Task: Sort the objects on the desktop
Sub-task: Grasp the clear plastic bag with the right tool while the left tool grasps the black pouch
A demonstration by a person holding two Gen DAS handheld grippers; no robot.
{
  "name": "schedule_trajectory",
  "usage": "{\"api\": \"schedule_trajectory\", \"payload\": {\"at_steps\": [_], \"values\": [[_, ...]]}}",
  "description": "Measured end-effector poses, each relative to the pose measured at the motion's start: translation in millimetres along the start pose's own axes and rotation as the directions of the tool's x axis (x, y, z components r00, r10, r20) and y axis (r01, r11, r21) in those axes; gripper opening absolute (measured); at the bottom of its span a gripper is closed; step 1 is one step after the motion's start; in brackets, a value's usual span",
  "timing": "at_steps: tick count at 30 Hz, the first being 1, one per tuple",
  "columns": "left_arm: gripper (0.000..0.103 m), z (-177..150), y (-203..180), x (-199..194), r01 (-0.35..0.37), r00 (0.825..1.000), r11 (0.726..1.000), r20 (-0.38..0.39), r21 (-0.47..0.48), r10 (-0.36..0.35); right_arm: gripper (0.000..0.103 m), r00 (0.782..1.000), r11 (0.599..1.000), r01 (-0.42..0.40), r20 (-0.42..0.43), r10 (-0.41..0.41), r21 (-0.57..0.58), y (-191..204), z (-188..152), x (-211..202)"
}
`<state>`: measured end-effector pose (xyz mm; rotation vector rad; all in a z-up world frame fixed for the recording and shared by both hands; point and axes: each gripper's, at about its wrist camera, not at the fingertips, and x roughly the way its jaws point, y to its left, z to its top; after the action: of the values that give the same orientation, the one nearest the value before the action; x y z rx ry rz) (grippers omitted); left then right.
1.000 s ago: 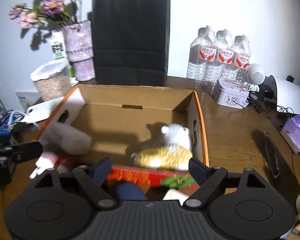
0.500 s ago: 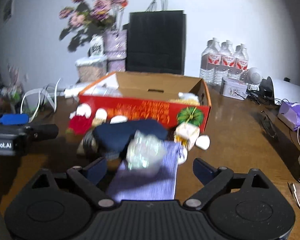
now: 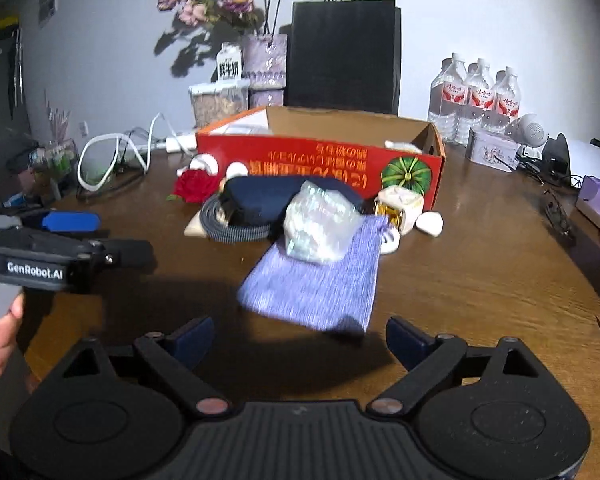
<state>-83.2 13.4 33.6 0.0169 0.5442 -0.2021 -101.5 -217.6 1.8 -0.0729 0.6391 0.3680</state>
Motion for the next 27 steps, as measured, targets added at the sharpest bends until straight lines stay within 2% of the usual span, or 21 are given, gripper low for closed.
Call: {"api": "schedule_trajectory", "payload": {"at_steps": [4,10,12,13,16,20,22,23,24,25,27], "values": [[0.103,12,-3,26,0.023,1.0,0.997,-0.005,0.078,-0.022,0.091,0.998,1.0,-0.018,0.055,0.017,0.025,-12,22,19],[0.103,32,0,56,0.091,0.996,0.988,-0.004,0.127,-0.091,0.079,0.994,0.993,-0.095,0.064,0.09,0.074,-29,52,69],[0.103,42,-6,72,0.095,0.995,0.984,-0.025,0.148,-0.093,0.047,0.993,0.99,-0.115,0.03,0.112,0.08,-34,57,82],[0.103,46,-8,79,0.105,0.994,0.982,-0.039,0.156,-0.1,0.037,0.992,0.988,-0.126,0.006,0.126,0.093,-38,58,86],[0.103,57,-21,100,0.122,0.991,0.976,-0.074,0.179,-0.11,0.036,0.988,0.978,-0.152,0.034,0.149,0.145,-53,56,73],[0.103,68,-49,125,0.174,0.982,0.947,-0.123,0.27,-0.145,0.036,0.991,0.979,-0.1,0.102,0.083,0.177,-74,51,37],[0.103,71,-62,142,0.144,0.981,0.935,-0.172,0.324,-0.091,0.036,0.993,0.976,-0.072,0.11,0.051,0.205,-85,46,25],[0.099,71,-67,150,0.126,0.978,0.931,-0.2,0.343,-0.059,0.036,0.993,0.974,-0.06,0.11,0.037,0.219,-90,43,22],[0.085,71,-68,154,0.126,0.974,0.932,-0.223,0.339,-0.051,0.036,0.994,0.972,-0.049,0.106,0.025,0.229,-93,41,20],[0.079,70,-68,153,0.116,0.977,0.934,-0.207,0.338,-0.047,0.036,0.995,0.971,-0.043,0.102,0.02,0.234,-95,38,18],[0.073,71,-65,146,0.136,0.976,0.937,-0.208,0.321,-0.071,0.036,0.995,0.97,-0.038,0.099,0.015,0.242,-98,34,16]]}}
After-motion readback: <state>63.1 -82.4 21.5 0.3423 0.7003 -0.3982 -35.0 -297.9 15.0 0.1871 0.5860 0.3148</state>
